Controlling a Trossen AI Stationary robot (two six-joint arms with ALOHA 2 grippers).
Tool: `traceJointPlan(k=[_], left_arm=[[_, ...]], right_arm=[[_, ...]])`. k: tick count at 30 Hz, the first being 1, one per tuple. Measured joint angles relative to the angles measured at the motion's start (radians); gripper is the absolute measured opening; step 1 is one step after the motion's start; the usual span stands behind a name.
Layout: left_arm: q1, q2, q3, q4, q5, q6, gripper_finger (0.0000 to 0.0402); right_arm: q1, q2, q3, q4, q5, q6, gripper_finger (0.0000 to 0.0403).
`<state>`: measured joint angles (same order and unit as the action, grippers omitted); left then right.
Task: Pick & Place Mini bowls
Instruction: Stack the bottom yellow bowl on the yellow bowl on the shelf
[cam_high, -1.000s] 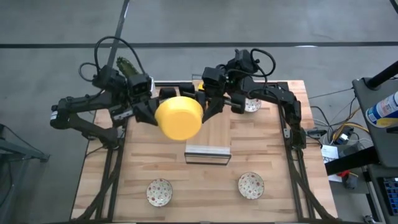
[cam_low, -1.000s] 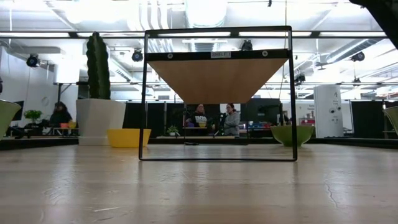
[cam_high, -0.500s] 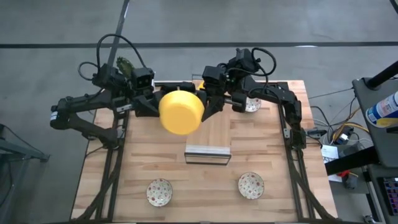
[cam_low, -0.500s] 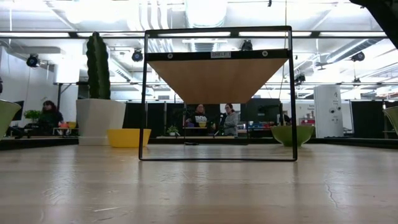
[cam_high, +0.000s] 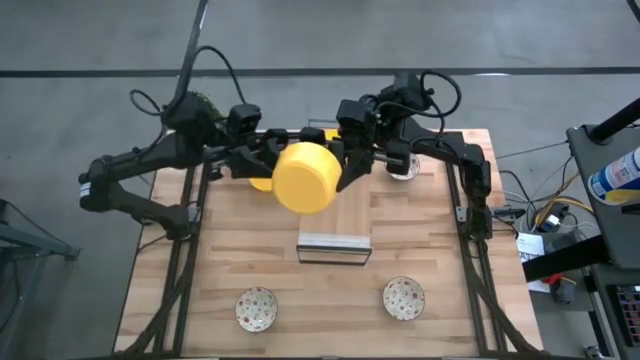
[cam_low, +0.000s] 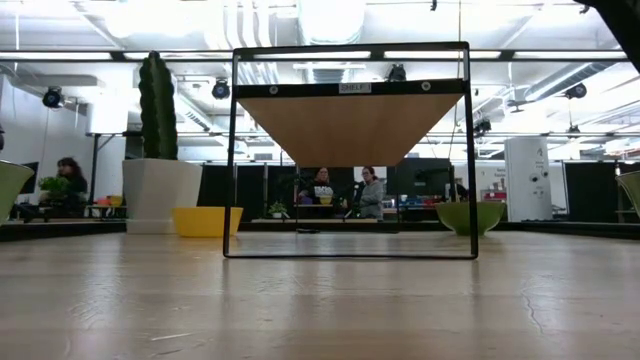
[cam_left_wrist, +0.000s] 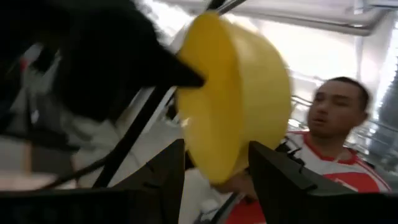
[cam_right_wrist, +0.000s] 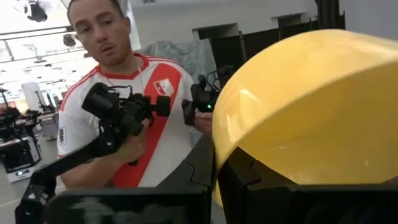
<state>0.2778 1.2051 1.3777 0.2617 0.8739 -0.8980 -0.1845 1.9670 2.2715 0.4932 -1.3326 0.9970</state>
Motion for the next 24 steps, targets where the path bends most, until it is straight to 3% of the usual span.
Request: traceJointPlan(k=[7,14,24], left_arm=[[0.074,-0.016,-0.008,-0.337,0.044,0.005,0.0167],[0.126,-0.035,-0.008,-0.716,0.041,0.099,0.0167],[0.151,-0.038,-0.009,-1.014,-0.048,0.200,0.0167]], right_arm=[[-0.026,-0.004,0.000,-0.119,0.003,-0.032,0.0008],[-0.076,-0.007,0.000,-0.386,0.000,-0.135,0.0008],[-0.182,-0.010,0.000,-0.717,0.032,-0.248,0.0008]])
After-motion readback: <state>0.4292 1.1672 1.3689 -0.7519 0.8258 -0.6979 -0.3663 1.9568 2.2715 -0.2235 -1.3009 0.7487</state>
